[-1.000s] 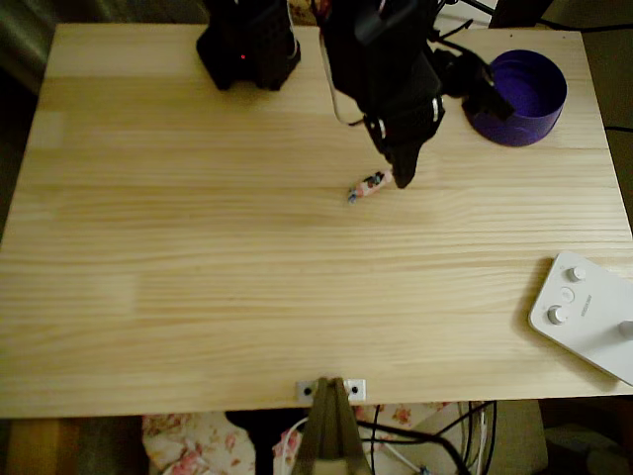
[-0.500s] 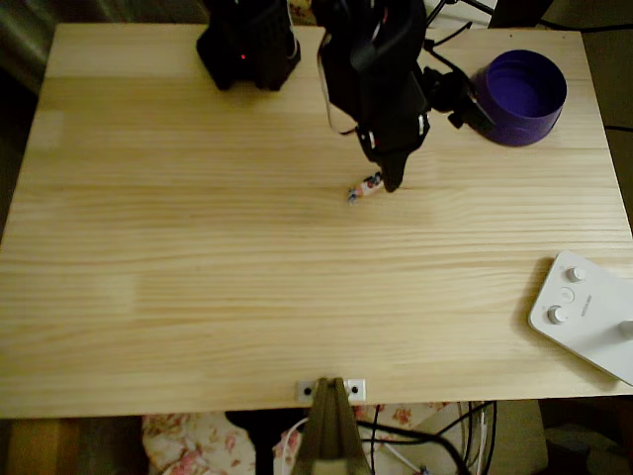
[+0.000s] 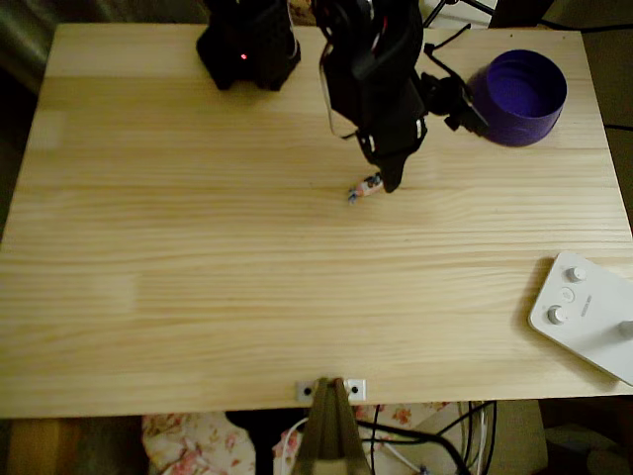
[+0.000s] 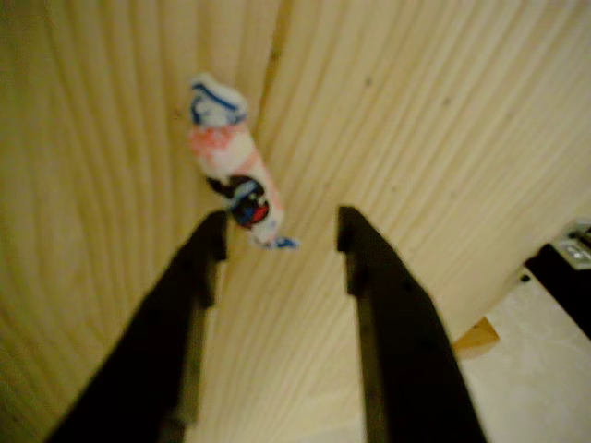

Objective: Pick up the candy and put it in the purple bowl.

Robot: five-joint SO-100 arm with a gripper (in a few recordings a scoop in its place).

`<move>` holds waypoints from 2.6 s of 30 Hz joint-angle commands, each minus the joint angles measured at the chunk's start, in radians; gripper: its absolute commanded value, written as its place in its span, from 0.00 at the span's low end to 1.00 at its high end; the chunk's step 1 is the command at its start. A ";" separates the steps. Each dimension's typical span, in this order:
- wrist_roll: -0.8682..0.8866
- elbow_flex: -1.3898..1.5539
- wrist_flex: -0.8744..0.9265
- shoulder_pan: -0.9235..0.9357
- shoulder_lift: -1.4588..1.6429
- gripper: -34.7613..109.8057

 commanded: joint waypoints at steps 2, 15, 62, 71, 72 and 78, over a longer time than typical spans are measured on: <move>-0.015 -0.011 -0.023 -0.008 -0.002 0.35; -0.041 0.029 -0.077 0.032 -0.048 0.35; 0.186 0.040 -0.083 0.072 0.049 0.24; 0.284 0.029 0.014 0.091 0.146 0.24; 0.298 0.028 0.021 0.091 0.156 0.24; 0.357 -0.002 0.071 0.067 0.202 0.24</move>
